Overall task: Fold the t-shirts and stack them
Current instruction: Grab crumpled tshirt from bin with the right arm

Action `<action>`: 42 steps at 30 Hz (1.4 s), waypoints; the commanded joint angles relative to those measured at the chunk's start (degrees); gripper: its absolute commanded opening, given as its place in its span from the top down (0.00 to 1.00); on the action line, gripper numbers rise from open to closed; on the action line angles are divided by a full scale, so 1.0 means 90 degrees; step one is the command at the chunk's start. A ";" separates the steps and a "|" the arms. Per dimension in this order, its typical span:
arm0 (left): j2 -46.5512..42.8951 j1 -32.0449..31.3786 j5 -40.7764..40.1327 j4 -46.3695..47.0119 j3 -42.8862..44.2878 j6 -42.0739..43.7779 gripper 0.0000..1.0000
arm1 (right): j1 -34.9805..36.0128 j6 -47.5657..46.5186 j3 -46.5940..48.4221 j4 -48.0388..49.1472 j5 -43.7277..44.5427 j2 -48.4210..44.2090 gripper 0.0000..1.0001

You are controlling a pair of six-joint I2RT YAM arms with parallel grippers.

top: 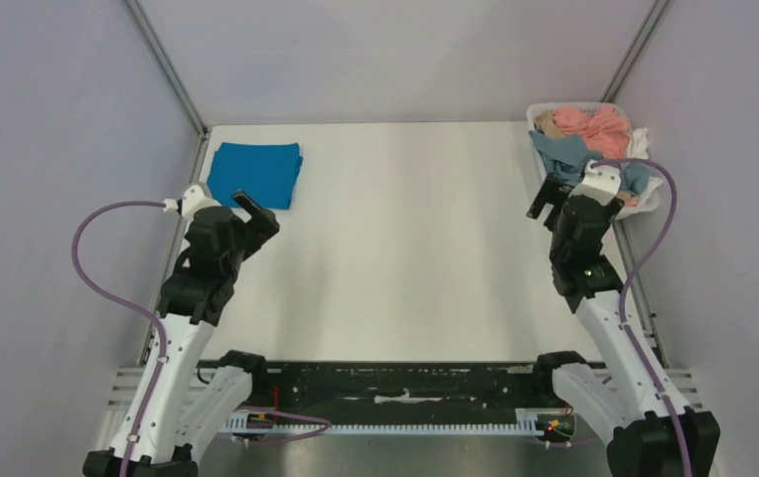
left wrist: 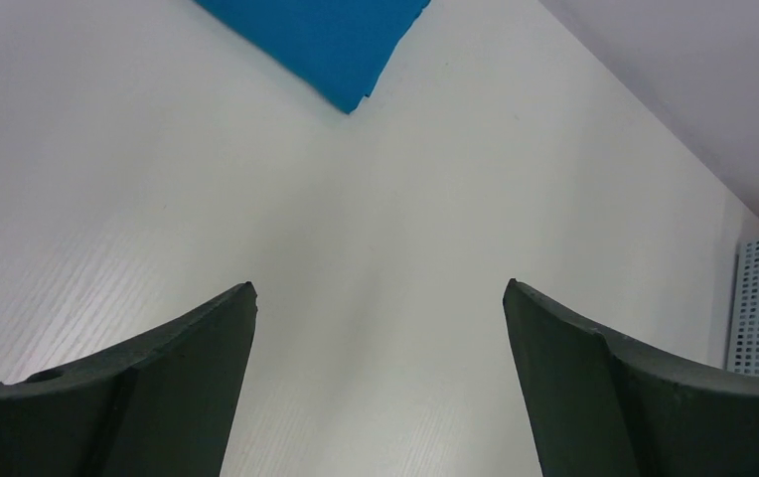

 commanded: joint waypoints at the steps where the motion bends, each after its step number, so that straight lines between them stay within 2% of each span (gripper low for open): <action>1: 0.0011 0.0002 0.0019 0.0015 -0.0044 -0.0221 0.00 | -0.0071 -0.0362 0.1882 -0.0952 0.0576 0.1148 0.02; 3: -0.0037 0.0002 0.0230 0.0303 -0.0338 -0.0332 0.00 | -0.0178 -0.0425 0.2637 -0.1142 0.0664 0.1845 0.02; 5: -0.0060 0.0003 0.0622 0.0727 -0.0641 -0.0296 0.00 | -0.0489 -0.0609 0.3305 -0.1165 -0.0064 0.2478 0.02; 7: -0.0019 0.0002 0.0825 0.0993 -0.0813 -0.0283 0.00 | -0.0684 -0.0456 0.3845 -0.1205 -0.0319 0.3133 0.02; 12: 0.0138 0.0002 0.0558 0.0976 -0.0896 -0.0208 0.00 | -0.1309 -0.0676 0.4821 -0.1114 -0.1074 0.4444 0.02; 18: 0.0276 0.0002 0.0681 0.1128 -0.1082 -0.0208 0.00 | -0.1659 -0.0469 0.5589 -0.1259 -0.1762 0.5759 0.02; 22: 0.0384 0.0002 0.0645 0.1123 -0.1076 -0.0198 0.00 | -0.1725 -0.0221 0.5536 -0.1027 -0.1929 0.6187 0.04; 24: 0.0406 -0.0003 0.0644 0.1111 -0.1063 -0.0182 0.00 | -0.1731 -0.0174 0.5474 -0.0826 -0.1917 0.6314 0.09; 26: 0.0405 0.0002 0.0589 0.1080 -0.1055 -0.0179 0.00 | -0.1740 -0.0119 0.5399 -0.0587 -0.1887 0.6362 0.20; 27: 0.0396 0.0002 0.0567 0.1070 -0.1065 -0.0179 0.00 | -0.1741 -0.0091 0.5347 -0.0490 -0.1903 0.6345 0.29; 30: 0.0369 0.0002 0.0498 0.1040 -0.1067 -0.0179 0.00 | -0.1759 -0.0032 0.5112 -0.0041 -0.1928 0.6169 0.88; 31: 0.0359 0.0002 0.0495 0.1023 -0.1058 -0.0178 0.00 | -0.1785 0.0030 0.5093 0.0003 -0.1926 0.6066 1.00; 34: 0.0315 0.0002 0.0491 0.1013 -0.1064 -0.0184 0.00 | -0.1833 0.0115 0.4996 0.0128 -0.2180 0.5641 1.00; 35: 0.0299 0.0002 0.0491 0.1011 -0.1066 -0.0179 0.00 | -0.2094 0.0064 0.4937 0.0201 -0.2268 0.5465 1.00; 36: 0.0291 0.0002 0.0493 0.1011 -0.1065 -0.0181 0.00 | -0.1839 0.0034 0.4921 0.0207 -0.2319 0.5266 1.00; 42: 0.0255 0.0002 0.0517 0.1016 -0.1082 -0.0182 0.00 | -0.1838 -0.0210 0.5405 0.0320 -0.2368 0.4133 1.00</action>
